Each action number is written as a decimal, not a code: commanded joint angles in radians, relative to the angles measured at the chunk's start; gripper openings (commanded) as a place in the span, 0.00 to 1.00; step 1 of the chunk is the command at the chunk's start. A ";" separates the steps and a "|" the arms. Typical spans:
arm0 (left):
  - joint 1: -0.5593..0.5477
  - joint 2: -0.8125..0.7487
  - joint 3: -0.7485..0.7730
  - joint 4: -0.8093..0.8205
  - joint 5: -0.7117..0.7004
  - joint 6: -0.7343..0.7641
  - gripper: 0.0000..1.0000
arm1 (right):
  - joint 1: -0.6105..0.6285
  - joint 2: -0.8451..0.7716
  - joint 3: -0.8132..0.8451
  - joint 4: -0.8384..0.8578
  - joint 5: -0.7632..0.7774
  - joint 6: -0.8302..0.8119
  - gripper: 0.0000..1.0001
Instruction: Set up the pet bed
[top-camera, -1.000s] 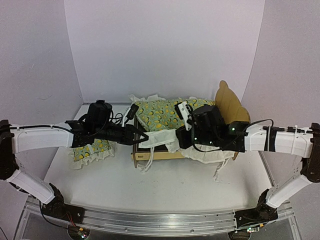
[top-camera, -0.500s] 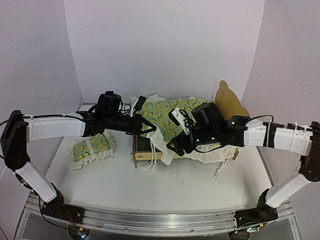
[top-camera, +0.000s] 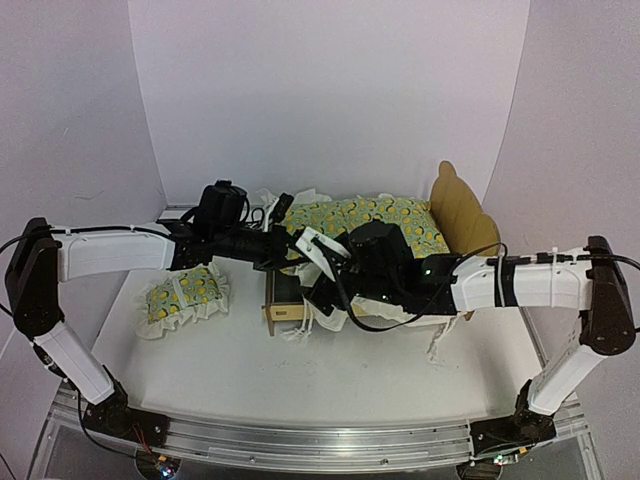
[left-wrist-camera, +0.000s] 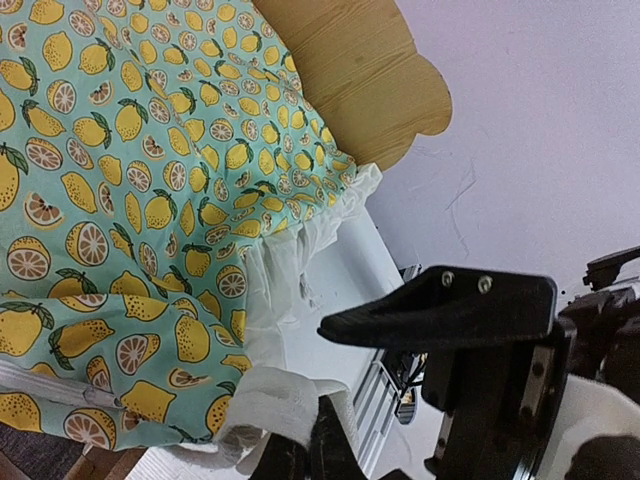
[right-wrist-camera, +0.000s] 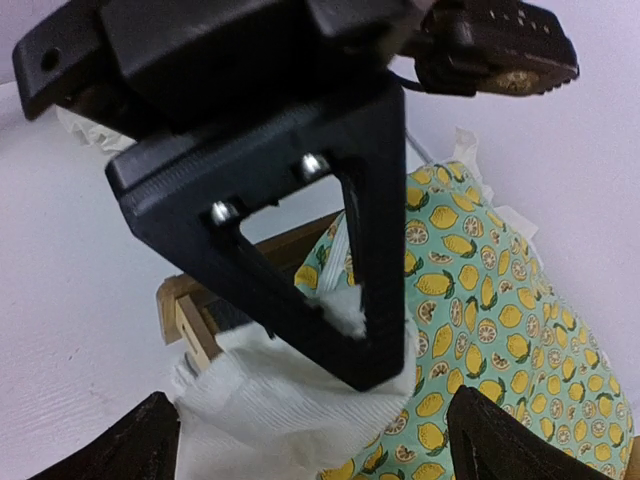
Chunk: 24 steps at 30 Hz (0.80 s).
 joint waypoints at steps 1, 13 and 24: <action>0.006 -0.011 0.070 0.006 -0.020 -0.019 0.00 | 0.049 0.036 -0.012 0.284 0.303 -0.020 0.94; 0.028 -0.117 -0.012 -0.027 -0.053 0.122 0.61 | -0.117 -0.027 -0.016 0.139 -0.131 0.281 0.00; -0.084 -0.165 -0.305 0.215 -0.224 0.312 0.30 | -0.265 0.007 0.025 0.095 -0.536 0.449 0.00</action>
